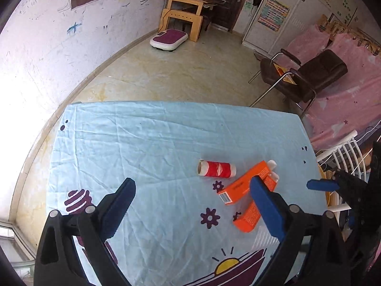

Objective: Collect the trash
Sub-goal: 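Move both tools back over the table toward the clear plastic tray, then grasp the clear plastic tray with the right tool, then grasp an orange box with the left tool while the right tool holds the tray, then carry tray and orange box to the yellow bin and open both tools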

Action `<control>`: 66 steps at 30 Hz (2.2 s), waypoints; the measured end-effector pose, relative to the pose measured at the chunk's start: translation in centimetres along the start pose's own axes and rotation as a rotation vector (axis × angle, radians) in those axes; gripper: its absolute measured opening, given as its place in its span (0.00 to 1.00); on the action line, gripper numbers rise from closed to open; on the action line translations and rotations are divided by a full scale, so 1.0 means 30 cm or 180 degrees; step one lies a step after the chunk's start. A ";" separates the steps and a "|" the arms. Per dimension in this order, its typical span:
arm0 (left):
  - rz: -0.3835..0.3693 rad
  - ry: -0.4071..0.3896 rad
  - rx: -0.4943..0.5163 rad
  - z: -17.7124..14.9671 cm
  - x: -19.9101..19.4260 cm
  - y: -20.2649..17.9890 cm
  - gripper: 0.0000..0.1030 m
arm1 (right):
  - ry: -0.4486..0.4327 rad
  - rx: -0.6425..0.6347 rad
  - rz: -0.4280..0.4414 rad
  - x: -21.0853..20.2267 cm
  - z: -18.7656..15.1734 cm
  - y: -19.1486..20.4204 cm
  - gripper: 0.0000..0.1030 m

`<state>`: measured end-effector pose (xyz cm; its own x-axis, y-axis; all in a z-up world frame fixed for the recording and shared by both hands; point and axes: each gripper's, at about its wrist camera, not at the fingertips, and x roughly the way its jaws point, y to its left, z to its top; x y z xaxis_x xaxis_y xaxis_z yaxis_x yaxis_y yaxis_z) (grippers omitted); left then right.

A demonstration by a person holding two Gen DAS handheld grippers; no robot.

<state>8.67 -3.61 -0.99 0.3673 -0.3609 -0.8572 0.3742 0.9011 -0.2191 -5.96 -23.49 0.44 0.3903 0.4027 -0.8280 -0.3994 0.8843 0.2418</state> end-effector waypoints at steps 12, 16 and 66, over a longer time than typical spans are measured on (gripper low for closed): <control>-0.0197 -0.0032 0.0058 0.017 0.001 0.034 0.89 | 0.0710 -0.0848 -0.0390 0.173 -0.020 0.179 0.57; -0.0326 -0.0004 0.0128 0.013 -0.002 0.017 0.89 | 0.0822 -0.0737 -0.0441 0.178 -0.019 0.155 0.16; -0.0639 0.1188 0.1958 0.002 0.302 -0.761 0.18 | -0.0541 0.2167 -0.0753 -0.365 -0.632 -0.699 0.11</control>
<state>3.51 -27.48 -3.74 -0.0307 -0.3002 -0.9534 0.8526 0.4899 -0.1817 -17.60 -50.91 -5.15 0.5473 0.1653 -0.8205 0.2926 0.8806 0.3726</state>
